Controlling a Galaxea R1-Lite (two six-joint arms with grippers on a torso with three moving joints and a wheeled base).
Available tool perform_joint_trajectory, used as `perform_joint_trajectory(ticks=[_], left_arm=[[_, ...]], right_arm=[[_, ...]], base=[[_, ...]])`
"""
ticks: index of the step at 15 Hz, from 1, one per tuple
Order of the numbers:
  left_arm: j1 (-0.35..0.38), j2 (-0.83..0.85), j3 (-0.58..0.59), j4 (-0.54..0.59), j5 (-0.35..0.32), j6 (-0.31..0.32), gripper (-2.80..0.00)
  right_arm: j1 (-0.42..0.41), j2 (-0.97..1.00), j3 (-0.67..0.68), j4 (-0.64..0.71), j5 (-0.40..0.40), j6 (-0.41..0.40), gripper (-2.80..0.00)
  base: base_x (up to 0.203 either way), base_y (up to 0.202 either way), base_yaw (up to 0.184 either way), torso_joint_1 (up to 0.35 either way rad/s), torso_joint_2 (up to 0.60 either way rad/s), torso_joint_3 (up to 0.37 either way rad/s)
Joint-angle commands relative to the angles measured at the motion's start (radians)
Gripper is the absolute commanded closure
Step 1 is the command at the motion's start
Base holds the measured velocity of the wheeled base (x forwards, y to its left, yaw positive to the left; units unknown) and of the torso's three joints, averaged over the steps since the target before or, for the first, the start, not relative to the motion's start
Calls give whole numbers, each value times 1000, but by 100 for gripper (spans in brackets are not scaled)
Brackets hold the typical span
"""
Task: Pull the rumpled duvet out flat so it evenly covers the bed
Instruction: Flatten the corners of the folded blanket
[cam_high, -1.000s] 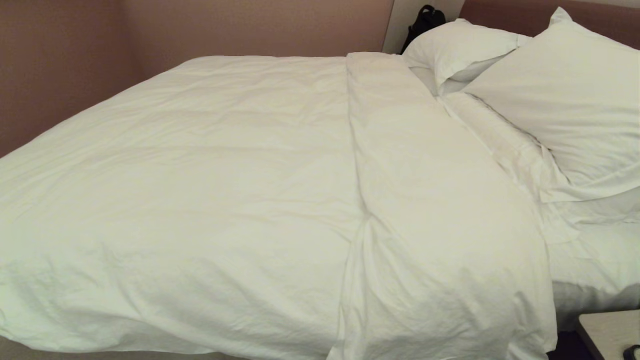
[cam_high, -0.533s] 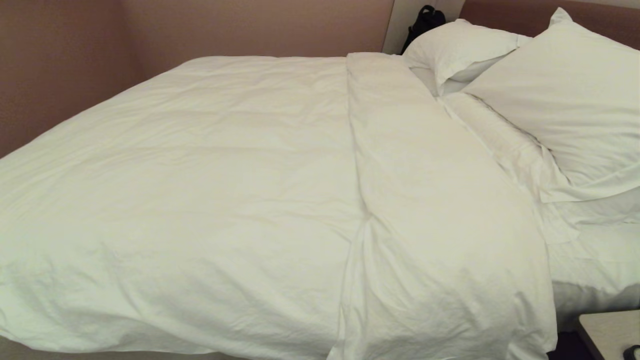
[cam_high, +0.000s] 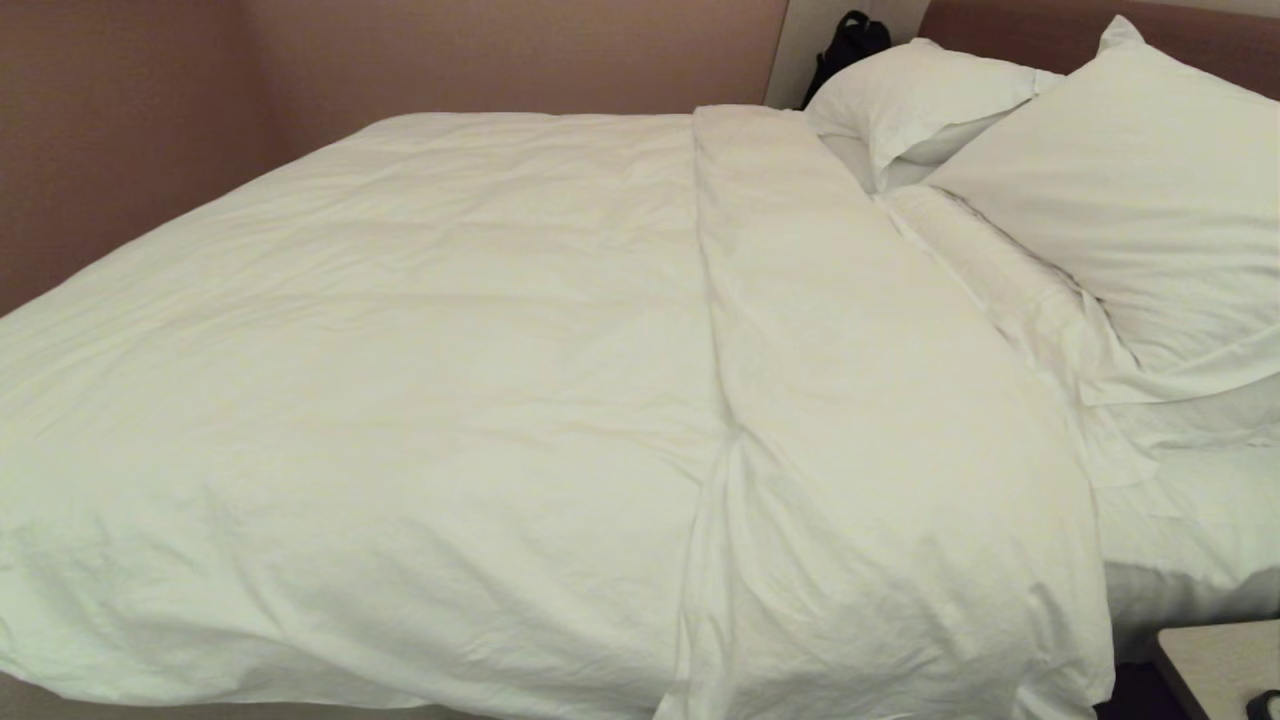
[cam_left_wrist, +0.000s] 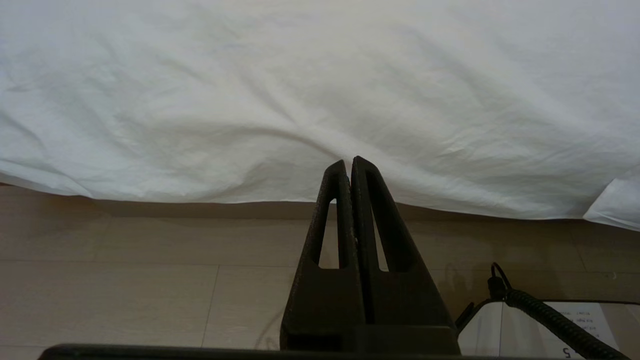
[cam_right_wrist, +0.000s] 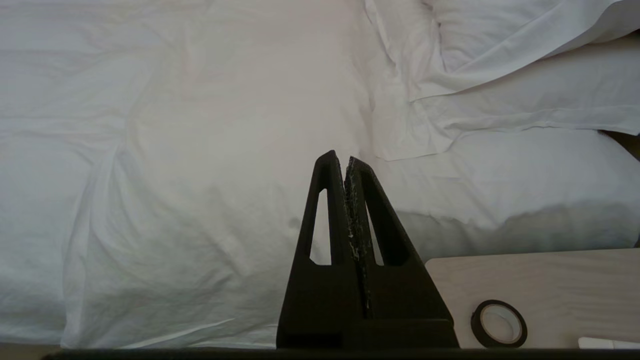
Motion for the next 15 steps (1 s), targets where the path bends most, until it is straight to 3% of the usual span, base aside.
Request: perform_joint_trajectory(ticks=[1, 3, 11, 15], left_arm=[[0, 0, 0, 1, 0, 0, 0], [0, 0, 0, 1, 0, 0, 0], [0, 0, 0, 1, 0, 0, 0], [0, 0, 0, 1, 0, 0, 0]], right_arm=[[-4, -50, 1, 9, -8, -1, 0], [-22, -70, 0, 33, -43, -8, 0], [-27, -249, 25, 110, -28, -12, 0], [-27, -269, 67, 71, -29, -33, 0]], base=[[0, 0, 0, 0, 0, 0], [0, 0, 0, 0, 0, 0], [0, 0, 0, 0, 0, 0], [0, 0, 0, 0, 0, 0]])
